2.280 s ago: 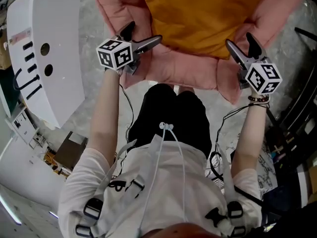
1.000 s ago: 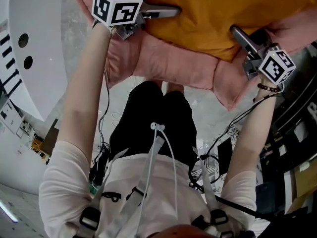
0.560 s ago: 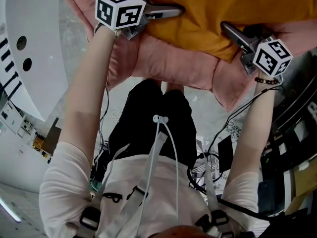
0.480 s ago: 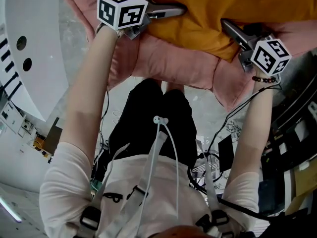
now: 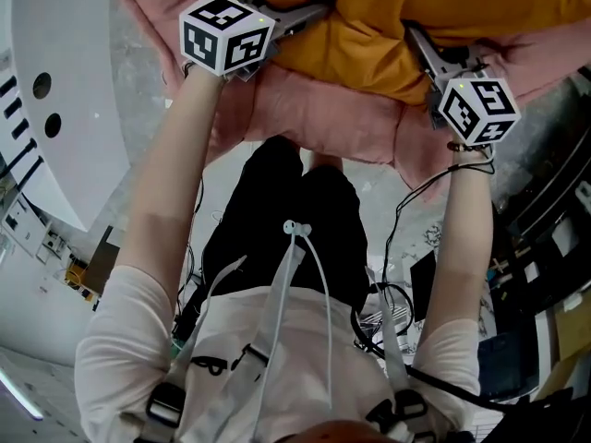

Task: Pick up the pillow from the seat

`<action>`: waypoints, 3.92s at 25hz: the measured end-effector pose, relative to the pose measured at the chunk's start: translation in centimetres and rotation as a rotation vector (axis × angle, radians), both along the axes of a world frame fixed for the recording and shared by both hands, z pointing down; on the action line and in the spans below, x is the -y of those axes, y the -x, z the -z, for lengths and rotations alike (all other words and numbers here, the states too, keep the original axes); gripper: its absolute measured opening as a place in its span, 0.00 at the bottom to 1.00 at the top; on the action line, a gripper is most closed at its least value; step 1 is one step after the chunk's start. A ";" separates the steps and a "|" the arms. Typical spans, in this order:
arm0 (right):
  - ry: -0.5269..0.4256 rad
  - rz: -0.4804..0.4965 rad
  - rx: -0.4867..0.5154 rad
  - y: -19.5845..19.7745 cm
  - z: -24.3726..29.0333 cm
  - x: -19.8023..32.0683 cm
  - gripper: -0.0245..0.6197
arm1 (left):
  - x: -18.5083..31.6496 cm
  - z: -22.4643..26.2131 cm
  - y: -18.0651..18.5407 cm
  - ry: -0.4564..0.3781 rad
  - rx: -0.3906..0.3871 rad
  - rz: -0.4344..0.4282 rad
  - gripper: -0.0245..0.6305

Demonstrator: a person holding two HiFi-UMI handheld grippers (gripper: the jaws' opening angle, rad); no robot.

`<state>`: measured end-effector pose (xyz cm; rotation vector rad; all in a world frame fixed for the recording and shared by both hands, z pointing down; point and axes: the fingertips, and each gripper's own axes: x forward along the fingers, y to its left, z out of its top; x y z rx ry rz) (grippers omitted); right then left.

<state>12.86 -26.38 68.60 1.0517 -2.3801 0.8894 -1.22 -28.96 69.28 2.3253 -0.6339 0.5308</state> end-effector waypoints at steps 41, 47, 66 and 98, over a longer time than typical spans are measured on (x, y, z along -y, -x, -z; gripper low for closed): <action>-0.582 0.104 -0.043 0.4 38.3 0.9 0.29 | 0.2 37.3 0.5 -0.571 -0.104 0.149 0.43; -0.631 0.113 -0.079 -0.4 41.9 0.3 0.30 | -0.4 40.4 -0.4 -0.612 -0.132 0.166 0.43; -0.788 0.060 -0.095 -2.1 53.5 0.1 0.30 | -0.1 52.7 -2.2 -0.786 -0.137 0.135 0.43; -1.035 -0.054 -0.168 -2.5 71.1 -0.2 0.37 | 1.1 70.4 -3.0 -0.995 -0.268 0.031 0.46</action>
